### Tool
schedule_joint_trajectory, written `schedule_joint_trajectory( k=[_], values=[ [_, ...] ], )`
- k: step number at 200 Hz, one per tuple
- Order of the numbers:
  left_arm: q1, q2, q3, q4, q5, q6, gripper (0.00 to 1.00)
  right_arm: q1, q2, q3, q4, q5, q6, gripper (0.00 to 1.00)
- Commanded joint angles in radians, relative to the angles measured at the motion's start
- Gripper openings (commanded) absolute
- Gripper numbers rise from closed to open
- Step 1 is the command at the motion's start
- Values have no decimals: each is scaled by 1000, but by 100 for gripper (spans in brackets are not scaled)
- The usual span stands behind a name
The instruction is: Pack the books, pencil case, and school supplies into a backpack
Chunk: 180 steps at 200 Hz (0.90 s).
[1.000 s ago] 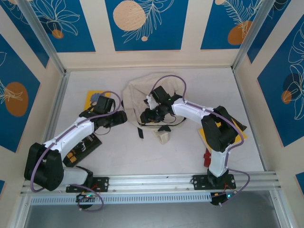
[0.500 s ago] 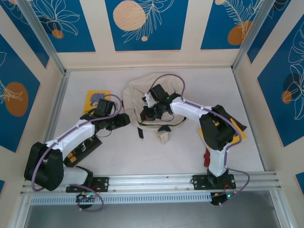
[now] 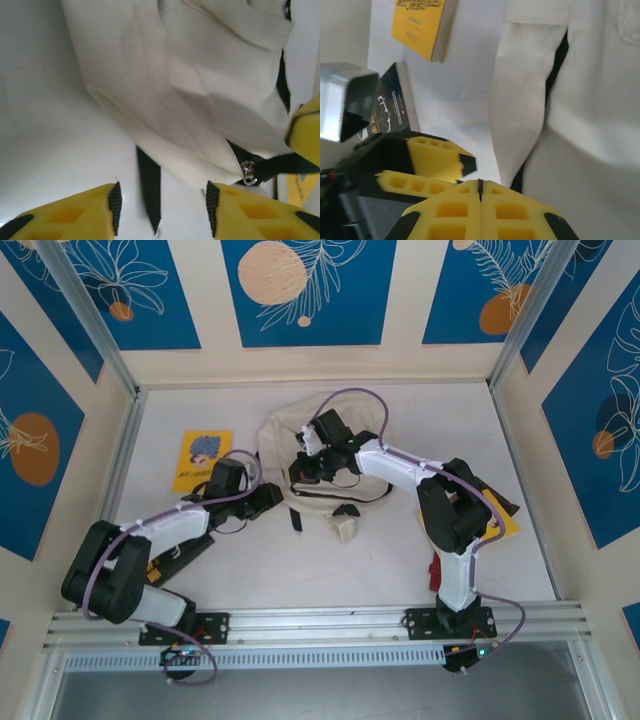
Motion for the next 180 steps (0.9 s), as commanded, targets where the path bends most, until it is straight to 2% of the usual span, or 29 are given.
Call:
schedule_joint_trajectory(
  k=[1, 67, 109, 131, 169, 180],
  values=[
    [-16, 42, -11, 147, 33, -81, 44, -7, -24, 35, 29, -35, 18, 0],
    [-47, 128, 10, 196, 9, -107, 38, -39, -110, -45, 123, -38, 69, 0],
    [-73, 181, 16, 233, -5, -145, 41, -61, -100, -62, 146, -25, 113, 0],
    [-78, 199, 24, 254, -1, -157, 31, -62, -93, -61, 149, -24, 125, 0],
    [-79, 167, 5, 200, -25, -145, 0, -71, -55, -17, 73, 89, 142, 0],
    [-79, 148, -4, 159, -25, -131, 0, -77, -35, -1, 53, 127, 155, 0]
  ],
)
